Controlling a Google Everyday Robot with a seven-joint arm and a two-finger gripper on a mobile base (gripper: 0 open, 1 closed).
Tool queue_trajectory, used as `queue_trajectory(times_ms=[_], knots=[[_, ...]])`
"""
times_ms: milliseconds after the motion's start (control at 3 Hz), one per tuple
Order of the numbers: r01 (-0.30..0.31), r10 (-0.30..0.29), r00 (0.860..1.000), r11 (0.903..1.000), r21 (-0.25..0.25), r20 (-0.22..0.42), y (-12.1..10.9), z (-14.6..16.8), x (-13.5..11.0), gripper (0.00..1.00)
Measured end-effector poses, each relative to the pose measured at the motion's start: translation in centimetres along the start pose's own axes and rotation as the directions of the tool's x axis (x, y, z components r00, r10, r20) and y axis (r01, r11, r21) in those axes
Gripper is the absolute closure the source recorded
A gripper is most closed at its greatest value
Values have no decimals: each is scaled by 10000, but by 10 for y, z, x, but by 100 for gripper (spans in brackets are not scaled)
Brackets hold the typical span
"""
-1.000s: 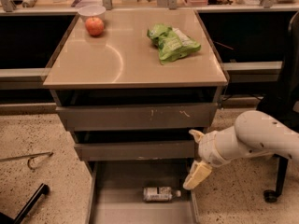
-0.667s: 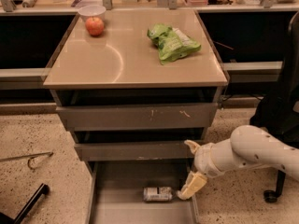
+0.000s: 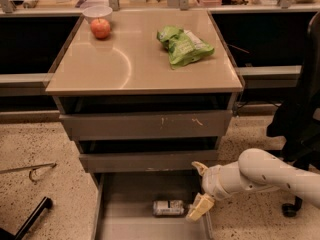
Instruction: Pick blue plastic bottle from bottom drawer and place on counter
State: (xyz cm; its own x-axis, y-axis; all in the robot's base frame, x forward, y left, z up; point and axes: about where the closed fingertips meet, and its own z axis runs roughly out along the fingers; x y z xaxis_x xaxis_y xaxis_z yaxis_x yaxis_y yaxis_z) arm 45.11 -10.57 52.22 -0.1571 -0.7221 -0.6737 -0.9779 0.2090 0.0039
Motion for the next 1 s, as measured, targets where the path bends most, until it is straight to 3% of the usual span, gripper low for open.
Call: queue_trajectory(times_ms=[667,1000], knots=[[-433,460,9935,9987,-283,1039,7,76,41,0],[-765,737,9951,9962,412,658,-13,117,73,0]])
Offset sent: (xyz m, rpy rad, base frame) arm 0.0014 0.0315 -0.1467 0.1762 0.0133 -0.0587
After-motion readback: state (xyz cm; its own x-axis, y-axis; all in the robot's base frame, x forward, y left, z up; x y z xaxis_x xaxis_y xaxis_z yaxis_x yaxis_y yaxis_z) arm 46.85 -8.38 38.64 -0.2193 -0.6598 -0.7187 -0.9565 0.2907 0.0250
